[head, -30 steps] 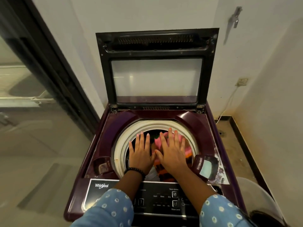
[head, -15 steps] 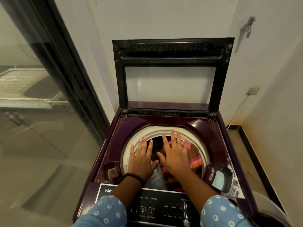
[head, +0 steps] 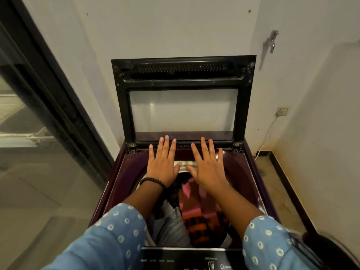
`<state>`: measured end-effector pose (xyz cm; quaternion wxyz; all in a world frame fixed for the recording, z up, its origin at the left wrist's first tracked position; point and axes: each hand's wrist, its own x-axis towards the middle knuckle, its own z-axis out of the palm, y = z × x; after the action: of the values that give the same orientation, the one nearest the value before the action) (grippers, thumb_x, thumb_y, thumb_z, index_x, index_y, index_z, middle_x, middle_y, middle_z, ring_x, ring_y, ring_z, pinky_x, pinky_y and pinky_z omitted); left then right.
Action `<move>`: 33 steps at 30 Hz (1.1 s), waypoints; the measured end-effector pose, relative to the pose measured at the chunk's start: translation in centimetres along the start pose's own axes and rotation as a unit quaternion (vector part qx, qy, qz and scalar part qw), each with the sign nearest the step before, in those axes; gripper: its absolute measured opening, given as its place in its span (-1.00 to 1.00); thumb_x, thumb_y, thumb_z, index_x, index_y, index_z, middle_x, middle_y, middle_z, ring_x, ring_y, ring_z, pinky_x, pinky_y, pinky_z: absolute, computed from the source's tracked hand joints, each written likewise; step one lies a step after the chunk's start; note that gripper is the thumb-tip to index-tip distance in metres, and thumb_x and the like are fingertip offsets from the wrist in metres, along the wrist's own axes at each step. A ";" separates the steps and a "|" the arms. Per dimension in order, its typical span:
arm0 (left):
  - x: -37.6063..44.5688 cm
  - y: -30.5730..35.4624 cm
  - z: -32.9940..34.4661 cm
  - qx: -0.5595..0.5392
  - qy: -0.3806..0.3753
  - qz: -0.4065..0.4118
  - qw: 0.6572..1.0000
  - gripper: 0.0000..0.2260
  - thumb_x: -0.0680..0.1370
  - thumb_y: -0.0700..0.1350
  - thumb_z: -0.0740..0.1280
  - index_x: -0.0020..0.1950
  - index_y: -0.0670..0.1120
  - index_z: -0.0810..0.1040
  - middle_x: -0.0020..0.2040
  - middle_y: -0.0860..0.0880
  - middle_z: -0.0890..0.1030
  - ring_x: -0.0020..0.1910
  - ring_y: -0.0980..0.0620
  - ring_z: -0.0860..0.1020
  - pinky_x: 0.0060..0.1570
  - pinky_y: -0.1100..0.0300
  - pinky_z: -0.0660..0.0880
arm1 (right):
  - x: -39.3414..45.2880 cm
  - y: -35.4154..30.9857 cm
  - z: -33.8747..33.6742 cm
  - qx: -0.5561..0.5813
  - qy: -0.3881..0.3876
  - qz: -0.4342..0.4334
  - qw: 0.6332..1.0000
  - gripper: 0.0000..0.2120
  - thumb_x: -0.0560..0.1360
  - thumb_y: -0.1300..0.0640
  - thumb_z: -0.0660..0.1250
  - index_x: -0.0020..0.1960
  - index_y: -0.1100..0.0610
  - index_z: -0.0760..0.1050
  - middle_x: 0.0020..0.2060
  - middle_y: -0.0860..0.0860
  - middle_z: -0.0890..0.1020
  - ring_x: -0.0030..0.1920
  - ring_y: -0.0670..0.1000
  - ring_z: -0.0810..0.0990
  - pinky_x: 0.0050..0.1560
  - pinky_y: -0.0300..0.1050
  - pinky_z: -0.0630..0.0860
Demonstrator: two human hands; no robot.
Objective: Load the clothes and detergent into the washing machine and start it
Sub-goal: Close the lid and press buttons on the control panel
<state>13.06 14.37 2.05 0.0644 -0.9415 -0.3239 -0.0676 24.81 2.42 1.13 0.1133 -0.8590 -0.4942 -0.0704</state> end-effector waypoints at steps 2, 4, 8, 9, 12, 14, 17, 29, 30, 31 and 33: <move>2.0 0.0 -1.4 0.003 0.013 0.004 1.000 -0.31 0.62 0.23 0.01 0.55 -0.05 -0.28 0.59 -0.12 -0.21 0.56 -0.09 -0.23 0.47 -0.17 -0.24 | 1.9 1.0 -1.3 -0.022 0.013 0.001 1.000 -0.27 0.56 -0.26 0.12 0.58 0.01 -0.07 0.57 0.13 -0.12 0.56 0.20 -0.19 0.46 0.31 -0.16; 4.0 -0.2 -3.1 0.002 0.030 0.011 0.999 -0.32 0.62 0.22 0.01 0.57 -0.05 -0.23 0.59 -0.12 -0.20 0.56 -0.09 -0.22 0.48 -0.17 -0.23 | 3.8 1.6 -2.8 -0.033 0.040 0.002 0.999 -0.28 0.56 -0.26 0.13 0.58 0.02 -0.04 0.57 0.15 -0.08 0.56 0.22 -0.15 0.46 0.34 -0.11; 7.7 -0.9 -6.2 0.003 0.073 0.031 0.997 -0.32 0.62 0.21 0.05 0.58 -0.05 -0.19 0.59 -0.13 -0.20 0.56 -0.10 -0.21 0.48 -0.17 -0.22 | 7.7 2.1 -5.6 -0.040 0.066 -0.009 0.997 -0.28 0.57 -0.23 0.14 0.58 0.01 -0.08 0.57 0.12 -0.11 0.56 0.19 -0.18 0.47 0.31 -0.17; 8.6 -1.1 -7.0 0.005 0.083 0.035 0.996 -0.32 0.62 0.20 0.05 0.58 -0.05 -0.20 0.59 -0.13 -0.21 0.56 -0.10 -0.22 0.48 -0.18 -0.22 | 8.7 2.0 -6.3 -0.046 0.075 -0.013 0.996 -0.28 0.57 -0.23 0.14 0.58 0.00 -0.08 0.57 0.12 -0.11 0.56 0.18 -0.19 0.47 0.30 -0.18; 11.4 -2.0 -9.2 0.028 0.119 0.037 0.992 -0.32 0.62 0.22 0.03 0.58 -0.05 -0.21 0.59 -0.12 -0.22 0.56 -0.09 -0.22 0.49 -0.18 -0.20 | 11.8 1.7 -8.3 -0.075 0.111 -0.023 0.991 -0.28 0.56 -0.25 0.14 0.58 0.02 -0.05 0.58 0.12 -0.08 0.56 0.18 -0.14 0.47 0.31 -0.13; 13.0 -2.6 -10.6 0.036 0.140 0.041 0.989 -0.31 0.62 0.23 0.03 0.58 -0.06 -0.21 0.59 -0.12 -0.21 0.56 -0.09 -0.22 0.49 -0.18 -0.19 | 13.7 1.4 -9.5 -0.085 0.126 -0.032 0.988 -0.27 0.57 -0.27 0.12 0.58 0.03 -0.06 0.58 0.12 -0.07 0.56 0.18 -0.13 0.47 0.31 -0.10; 15.2 -3.2 -12.2 0.036 0.151 0.043 0.987 -0.31 0.62 0.22 0.06 0.58 -0.05 -0.21 0.59 -0.11 -0.21 0.56 -0.08 -0.22 0.50 -0.17 -0.20 | 16.3 0.9 -11.4 -0.083 0.141 -0.038 0.986 -0.25 0.57 -0.28 0.09 0.58 0.05 -0.09 0.58 0.10 -0.09 0.56 0.16 -0.15 0.48 0.29 -0.14; 18.8 -5.4 -13.7 0.013 0.137 0.049 0.989 -0.27 0.60 0.18 0.17 0.58 -0.03 -0.18 0.60 -0.07 -0.12 0.58 -0.06 -0.12 0.47 -0.25 -0.11 | 21.0 2.1 -13.6 -0.084 0.137 0.012 0.987 -0.22 0.56 -0.22 0.18 0.58 0.07 -0.14 0.58 0.09 -0.05 0.57 0.14 -0.11 0.47 0.34 -0.02; 18.8 -5.2 -13.7 0.005 0.144 0.046 0.989 -0.26 0.59 0.19 0.18 0.58 -0.03 -0.17 0.60 -0.07 -0.08 0.58 -0.06 -0.09 0.47 -0.25 -0.11 | 21.0 2.1 -13.6 -0.080 0.140 0.013 0.987 -0.22 0.56 -0.21 0.19 0.58 0.07 -0.11 0.57 0.09 -0.01 0.57 0.14 -0.08 0.46 0.35 0.02; 18.8 -5.0 -13.9 -0.005 0.149 0.041 0.988 -0.25 0.58 0.19 0.19 0.58 -0.03 -0.16 0.60 -0.07 -0.04 0.58 -0.07 -0.06 0.46 -0.25 -0.11 | 21.0 2.0 -13.8 -0.076 0.144 0.016 0.986 -0.23 0.56 -0.20 0.21 0.58 0.07 -0.08 0.57 0.09 0.03 0.56 0.13 -0.04 0.45 0.36 0.05; 18.8 -4.6 -14.4 -0.021 0.153 0.033 0.988 -0.24 0.57 0.19 0.22 0.59 -0.03 -0.13 0.59 -0.08 0.05 0.57 -0.08 0.01 0.47 -0.25 -0.09 | 21.0 1.5 -14.3 -0.067 0.145 0.025 0.987 -0.24 0.55 -0.18 0.23 0.57 0.08 -0.03 0.55 0.09 0.09 0.55 0.13 0.02 0.42 0.37 0.11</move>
<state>23.72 26.88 19.76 0.0957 -0.9315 -0.2773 -0.2151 36.56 15.41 19.58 0.1275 -0.8573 -0.4453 -0.2246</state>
